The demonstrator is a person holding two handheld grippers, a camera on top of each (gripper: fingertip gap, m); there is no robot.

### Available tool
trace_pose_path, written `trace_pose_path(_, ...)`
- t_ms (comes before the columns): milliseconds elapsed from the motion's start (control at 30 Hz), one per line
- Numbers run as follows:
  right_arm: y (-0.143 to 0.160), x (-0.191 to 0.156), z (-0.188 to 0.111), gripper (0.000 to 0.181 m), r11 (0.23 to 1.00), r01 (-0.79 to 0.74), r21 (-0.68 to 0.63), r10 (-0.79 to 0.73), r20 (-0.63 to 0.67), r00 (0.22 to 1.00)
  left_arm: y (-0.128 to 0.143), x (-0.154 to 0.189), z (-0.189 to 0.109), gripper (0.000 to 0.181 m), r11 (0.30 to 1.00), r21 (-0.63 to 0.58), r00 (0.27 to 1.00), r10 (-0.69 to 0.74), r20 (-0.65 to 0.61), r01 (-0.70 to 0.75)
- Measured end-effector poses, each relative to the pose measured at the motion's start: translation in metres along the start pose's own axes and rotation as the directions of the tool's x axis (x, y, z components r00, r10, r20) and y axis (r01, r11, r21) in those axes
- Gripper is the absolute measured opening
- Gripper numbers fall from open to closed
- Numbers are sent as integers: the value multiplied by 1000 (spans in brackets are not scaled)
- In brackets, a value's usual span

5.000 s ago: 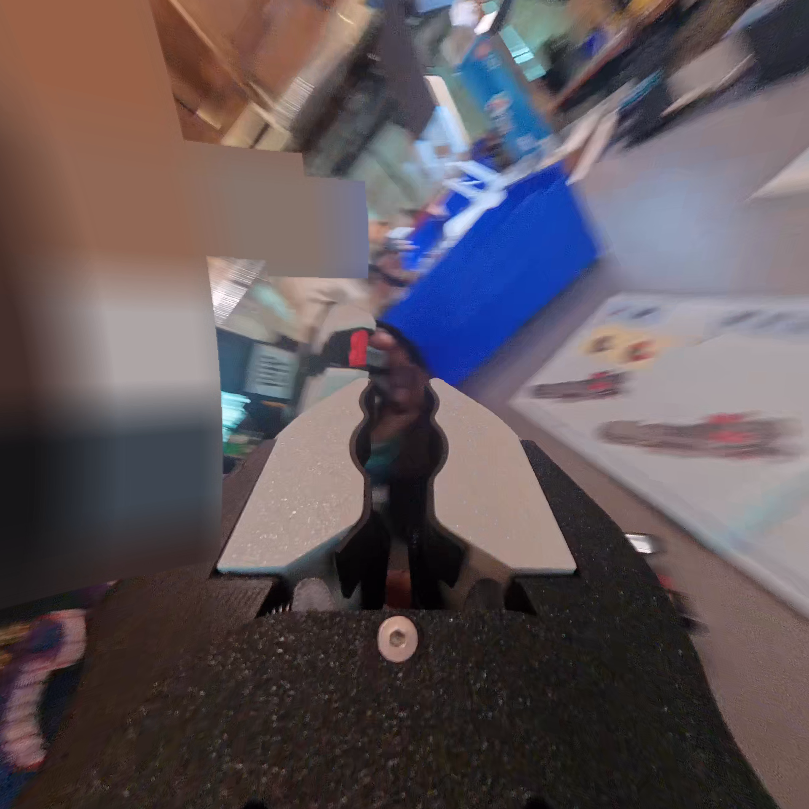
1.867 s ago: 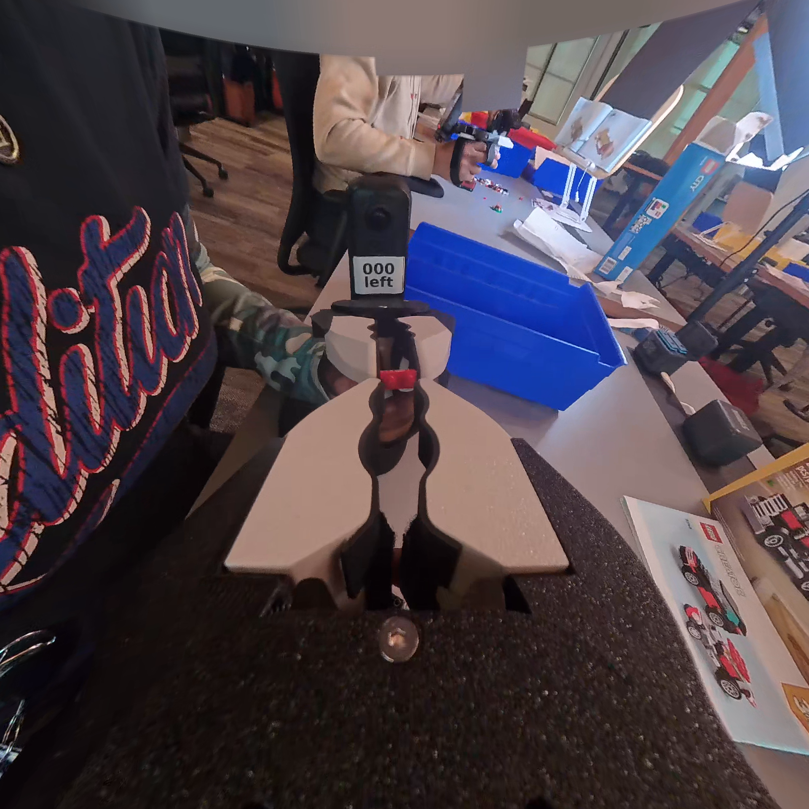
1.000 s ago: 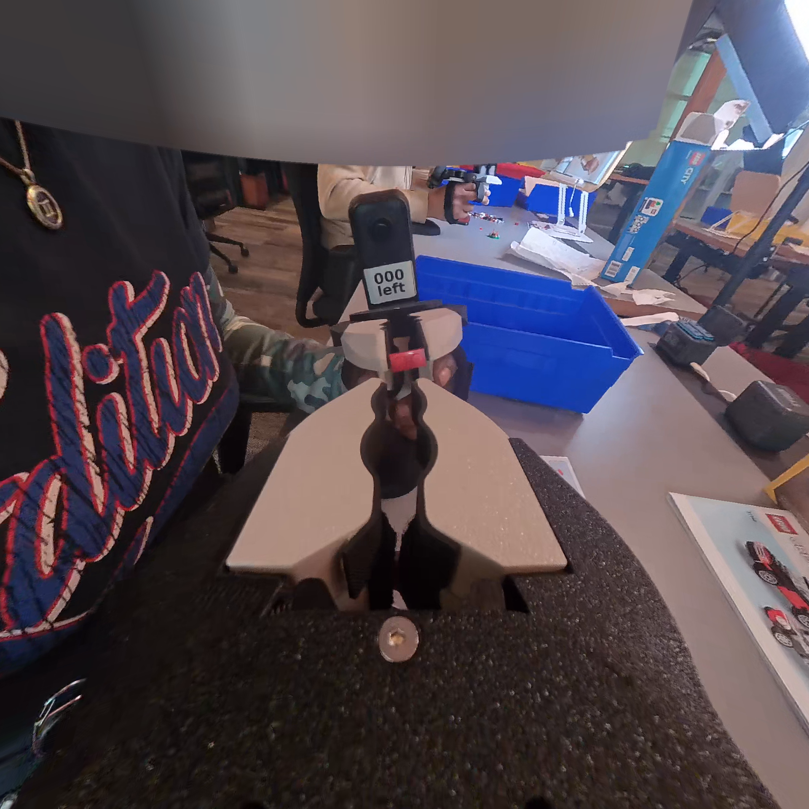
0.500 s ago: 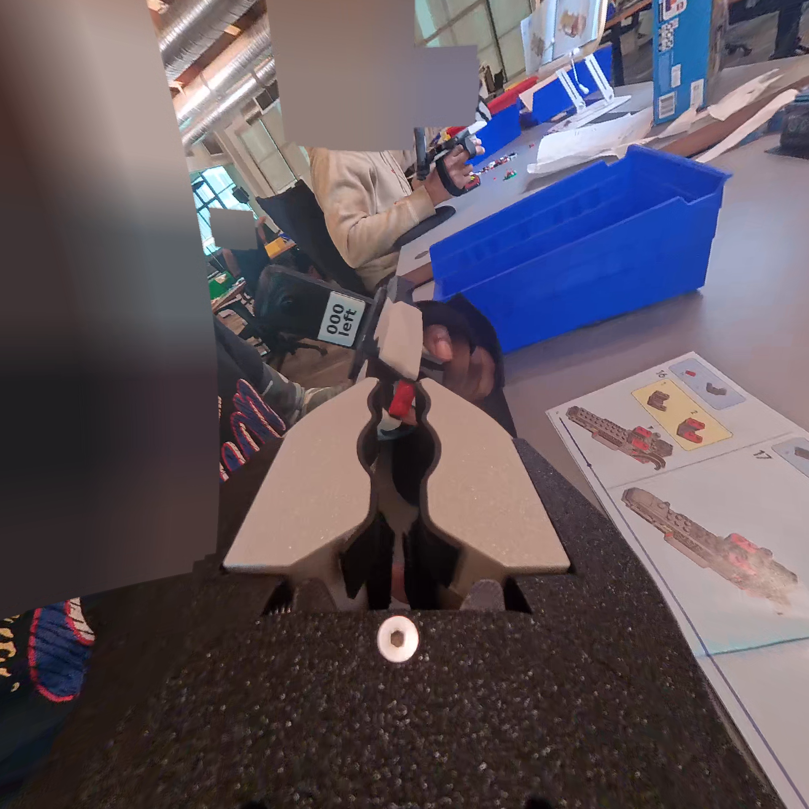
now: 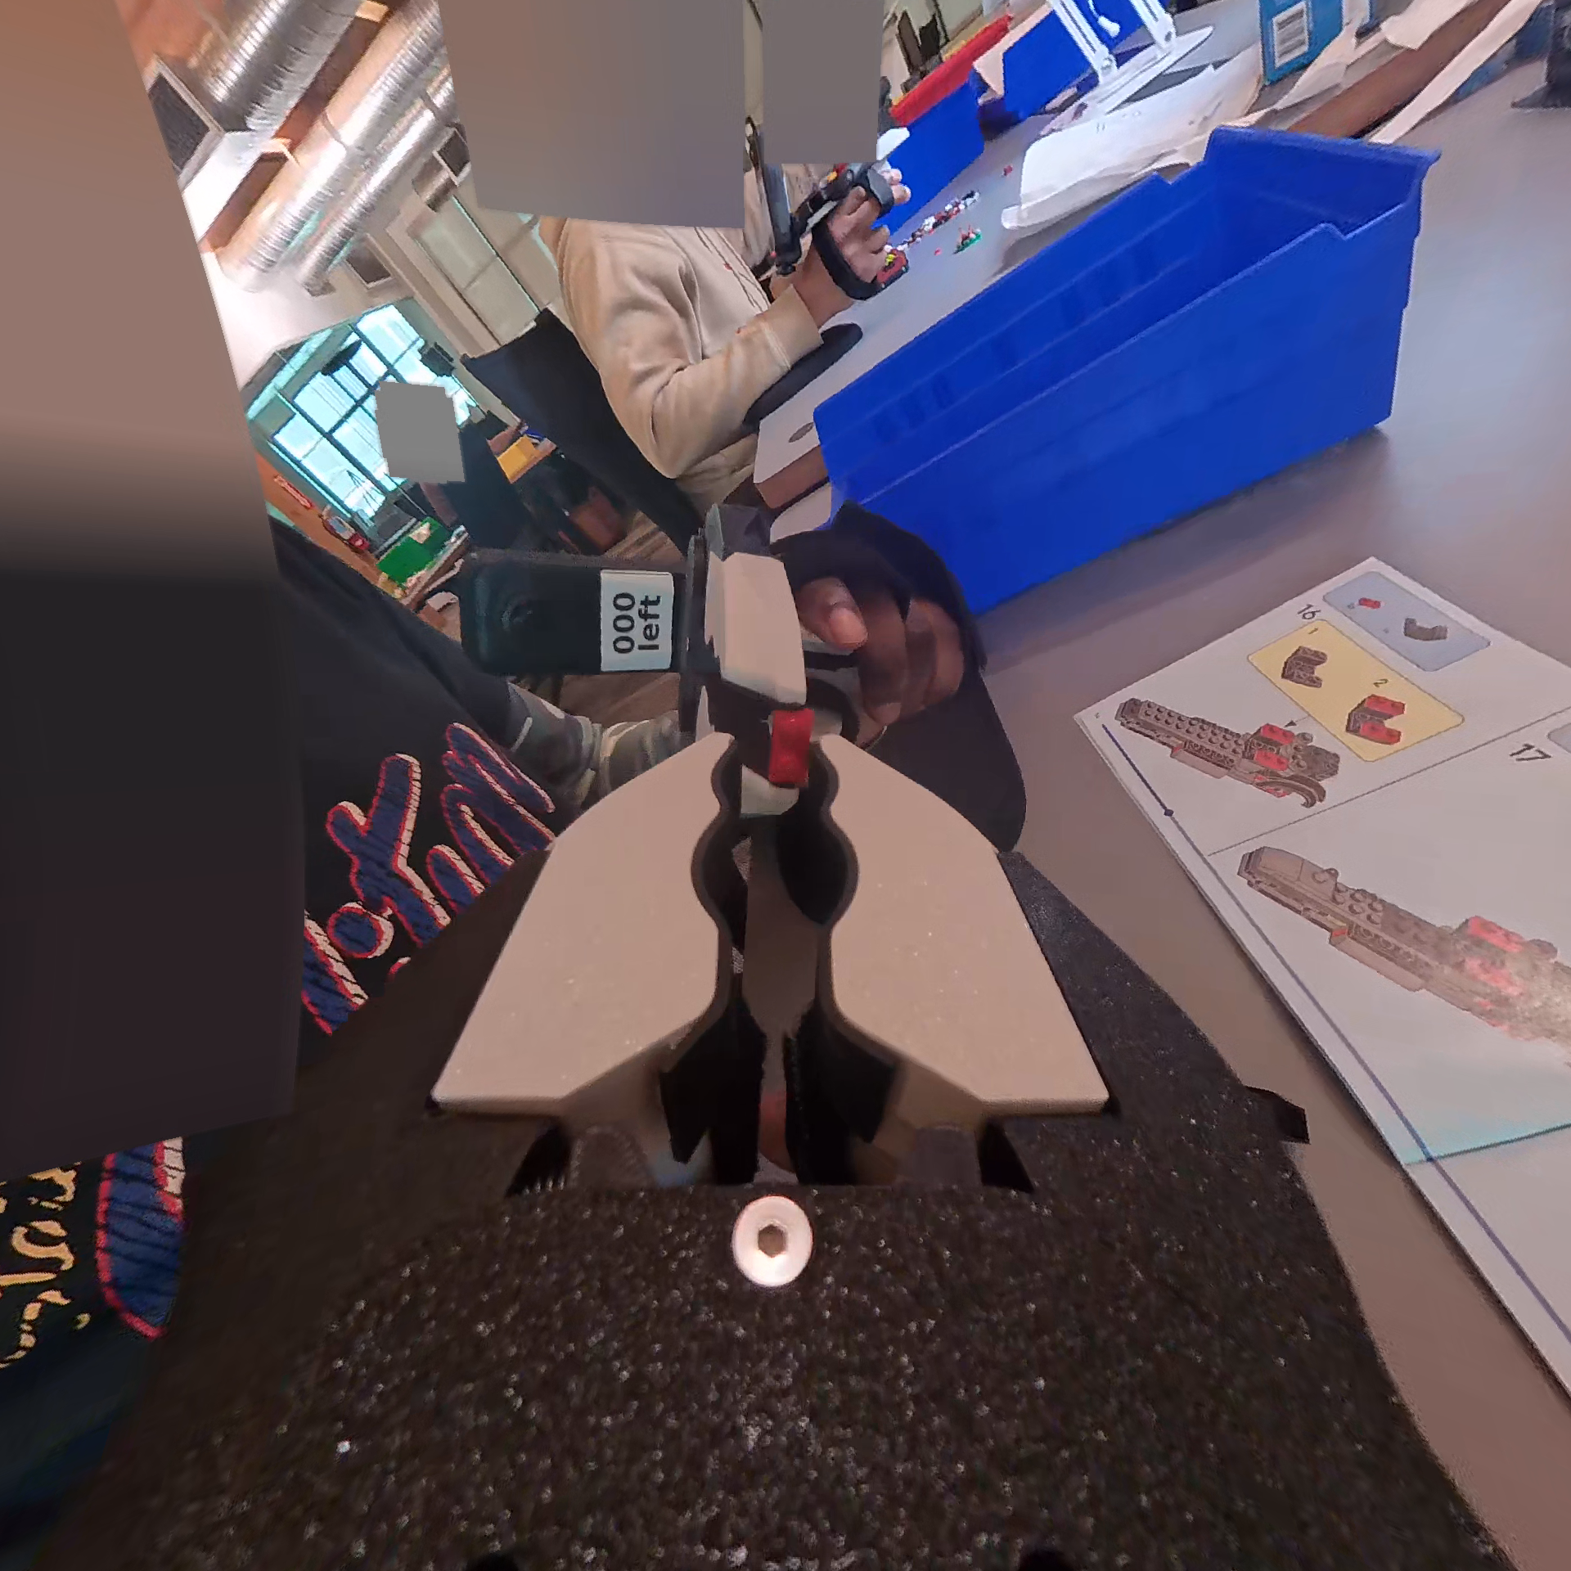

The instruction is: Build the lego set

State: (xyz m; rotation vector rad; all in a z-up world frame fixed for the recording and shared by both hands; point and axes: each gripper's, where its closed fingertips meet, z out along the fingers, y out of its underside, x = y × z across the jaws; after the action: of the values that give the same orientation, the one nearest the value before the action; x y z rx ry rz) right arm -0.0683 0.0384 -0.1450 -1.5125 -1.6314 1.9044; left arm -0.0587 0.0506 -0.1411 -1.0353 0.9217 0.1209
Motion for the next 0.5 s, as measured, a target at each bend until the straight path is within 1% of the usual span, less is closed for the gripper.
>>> trace_pose_path(100, -1, 2, 0, 9, 1000, -19, 5, 19, 9, 1000, -1, 1, 1, 16, 1000, 5, 1000, 6, -2, -6)
trace_pose_path(167, -2, 2, 0, 10, 999, -42, 11, 42, 33, 999, -1, 1, 1, 16, 1000, 14, 1000, 0, -4, 0)
trace_pose_path(367, 0, -7, 3, 8, 986, -166, 8, 163, 159, 974, -8, 4, 2, 16, 998, 55, 1000, -3, -23, 4)
trace_pose_path(433, 0, -7, 2, 8, 987, -159, 19, 155, 154, 976, -8, 4, 3, 16, 998, 56, 1000, -8, -24, 10)
trace_pose_path(500, 0, -4, -1, 8, 994, -111, 19, 108, 112, 988, -7, 4, 5, 16, 999, 45, 999, -27, -28, 29)
